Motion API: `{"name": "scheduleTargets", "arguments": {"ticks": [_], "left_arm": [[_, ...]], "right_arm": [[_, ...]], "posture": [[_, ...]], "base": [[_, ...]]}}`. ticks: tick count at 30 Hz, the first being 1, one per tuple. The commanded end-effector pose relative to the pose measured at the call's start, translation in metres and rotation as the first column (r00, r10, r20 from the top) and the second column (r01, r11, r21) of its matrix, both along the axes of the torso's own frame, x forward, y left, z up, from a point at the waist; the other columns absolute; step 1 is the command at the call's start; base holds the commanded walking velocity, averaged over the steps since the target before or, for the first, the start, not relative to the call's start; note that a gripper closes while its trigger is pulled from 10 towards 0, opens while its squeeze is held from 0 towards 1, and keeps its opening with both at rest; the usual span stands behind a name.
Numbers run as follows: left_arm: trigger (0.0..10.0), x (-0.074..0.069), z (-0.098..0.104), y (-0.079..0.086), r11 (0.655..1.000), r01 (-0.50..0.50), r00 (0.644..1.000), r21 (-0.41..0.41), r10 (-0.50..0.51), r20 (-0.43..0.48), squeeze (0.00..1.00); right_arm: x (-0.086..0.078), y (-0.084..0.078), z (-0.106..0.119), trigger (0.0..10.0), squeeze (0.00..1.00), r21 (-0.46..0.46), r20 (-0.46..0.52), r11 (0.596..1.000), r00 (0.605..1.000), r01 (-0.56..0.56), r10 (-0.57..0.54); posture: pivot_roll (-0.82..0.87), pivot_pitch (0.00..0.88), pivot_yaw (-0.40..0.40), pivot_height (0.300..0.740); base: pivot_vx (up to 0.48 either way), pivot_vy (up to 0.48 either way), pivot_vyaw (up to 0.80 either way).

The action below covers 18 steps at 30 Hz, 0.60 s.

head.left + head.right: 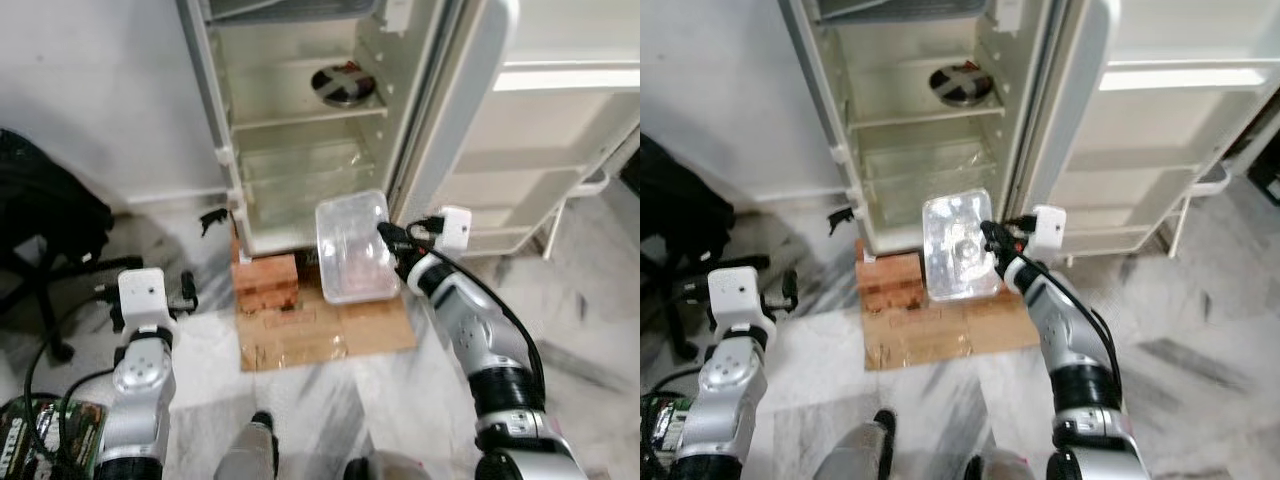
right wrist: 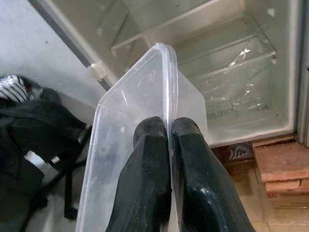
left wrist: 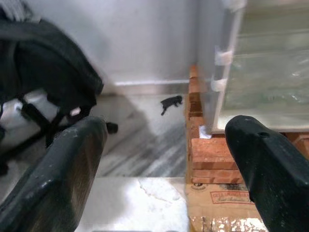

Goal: Restocking fridge

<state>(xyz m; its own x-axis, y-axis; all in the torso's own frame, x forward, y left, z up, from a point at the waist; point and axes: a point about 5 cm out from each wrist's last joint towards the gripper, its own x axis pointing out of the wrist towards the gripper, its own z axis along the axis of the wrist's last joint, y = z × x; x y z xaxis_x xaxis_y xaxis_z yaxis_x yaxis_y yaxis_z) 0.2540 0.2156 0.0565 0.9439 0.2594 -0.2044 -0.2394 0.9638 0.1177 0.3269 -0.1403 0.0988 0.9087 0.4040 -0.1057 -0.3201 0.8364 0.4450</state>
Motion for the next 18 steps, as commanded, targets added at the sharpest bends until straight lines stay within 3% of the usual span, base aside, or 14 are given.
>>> {"name": "scheduleTargets", "arguments": {"ticks": [1, 6, 12, 18], "left_arm": [[10.0, -0.0012, -0.0001, 0.0031, 1.000, -0.017, 1.000, -0.006, 0.017, -0.006, 0.00], [10.0, 0.0001, -0.0004, 0.0025, 1.000, -0.015, 1.000, -0.009, 0.014, -0.012, 0.00], [10.0, 0.0026, -0.0011, 0.0004, 1.000, -0.010, 1.000, -0.019, 0.009, -0.015, 0.00], [10.0, 0.0037, -0.0033, -0.0003, 1.000, -0.011, 1.000, -0.026, 0.011, -0.025, 0.00]], "right_arm": [[0.0001, 0.0037, 0.0050, 10.0, 0.00, -0.015, 0.023, 1.000, 0.999, -0.024, 0.025], [0.0006, 0.0052, 0.0066, 10.0, 0.00, -0.048, 0.051, 0.998, 0.998, -0.035, 0.037], [0.0003, 0.0094, 0.0071, 10.0, 0.00, -0.080, 0.062, 0.995, 0.996, -0.056, 0.061], [-0.0019, 0.0094, 0.0047, 10.0, 0.00, -0.117, 0.065, 0.990, 0.994, -0.075, 0.083]], "posture": [[0.05, 0.104, -0.060, 0.740], [0.05, 0.101, -0.058, 0.740], [0.05, 0.101, -0.059, 0.740], [0.05, 0.101, -0.061, 0.740]], "base": [[0.274, 0.000, 0.00], [0.272, 0.000, 0.00], [0.268, 0.000, 0.52], [0.258, 0.334, 0.08]]}}
